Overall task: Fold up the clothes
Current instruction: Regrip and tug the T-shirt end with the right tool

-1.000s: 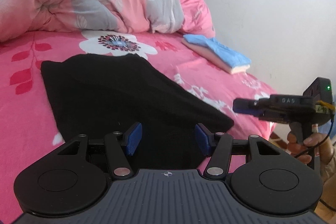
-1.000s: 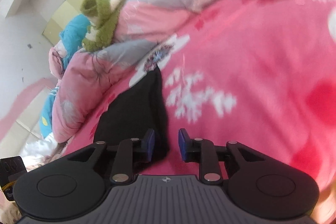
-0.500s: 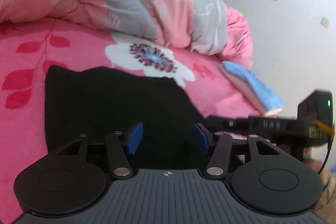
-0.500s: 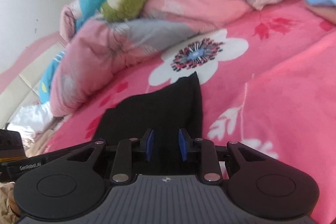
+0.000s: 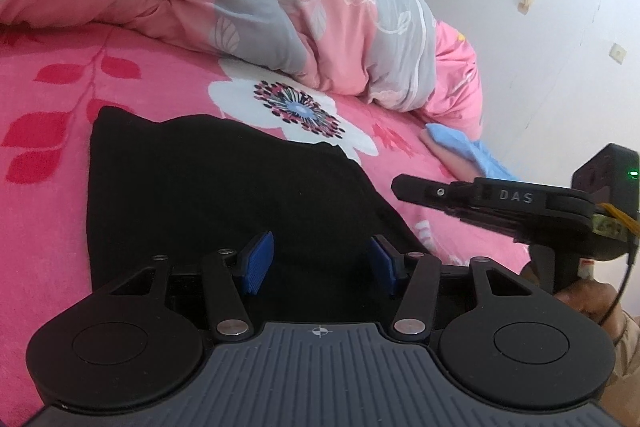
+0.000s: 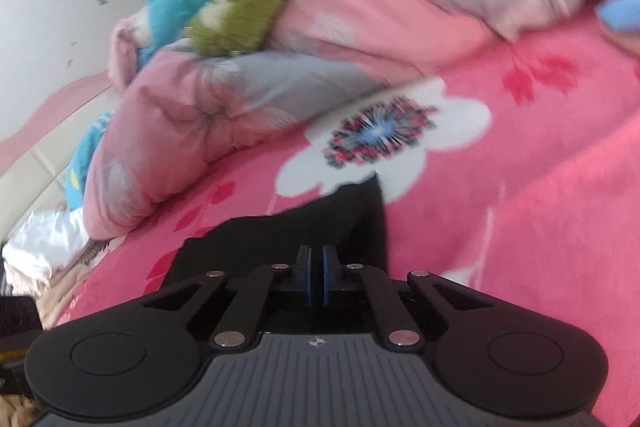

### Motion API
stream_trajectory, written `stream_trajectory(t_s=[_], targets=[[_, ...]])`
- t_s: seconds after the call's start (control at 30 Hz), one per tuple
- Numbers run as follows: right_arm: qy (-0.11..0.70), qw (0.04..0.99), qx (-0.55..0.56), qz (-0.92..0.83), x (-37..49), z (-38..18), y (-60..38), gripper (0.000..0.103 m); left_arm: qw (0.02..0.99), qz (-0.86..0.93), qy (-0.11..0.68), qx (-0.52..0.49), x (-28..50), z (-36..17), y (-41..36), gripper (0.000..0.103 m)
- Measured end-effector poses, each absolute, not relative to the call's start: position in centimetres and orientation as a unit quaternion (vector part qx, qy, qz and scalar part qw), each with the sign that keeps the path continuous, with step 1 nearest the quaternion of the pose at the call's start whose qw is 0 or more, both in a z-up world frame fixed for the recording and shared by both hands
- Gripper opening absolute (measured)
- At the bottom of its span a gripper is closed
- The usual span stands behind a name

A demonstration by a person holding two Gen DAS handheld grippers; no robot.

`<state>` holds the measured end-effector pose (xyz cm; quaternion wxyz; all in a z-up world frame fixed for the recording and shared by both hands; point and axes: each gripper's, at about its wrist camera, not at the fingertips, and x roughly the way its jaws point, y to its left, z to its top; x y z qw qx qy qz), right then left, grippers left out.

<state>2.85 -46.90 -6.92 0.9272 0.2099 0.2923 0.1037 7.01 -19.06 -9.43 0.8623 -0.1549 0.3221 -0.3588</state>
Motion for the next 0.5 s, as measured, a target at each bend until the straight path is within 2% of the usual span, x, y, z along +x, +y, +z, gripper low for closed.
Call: stream_trajectory(t_s=[0.33,0.43,0.5], targets=[[0.278,0.947,0.078,0.143,2.2,-4.9,-42.2,0.004,0.858,-0.36,0.321,-0.175,7.3,-9.7,-18.6,0.053],[0.291,0.945,0.087,0.117,3.1,-4.9,-42.8,0.01,0.859,-0.36,0.319,-0.176,7.3,-9.8,-18.6,0.053],[0.31,0.94,0.11,0.092,4.0,-5.6,-44.1,0.026,0.859,-0.36,0.317,-0.178,7.2,-9.9,-18.5,0.053]])
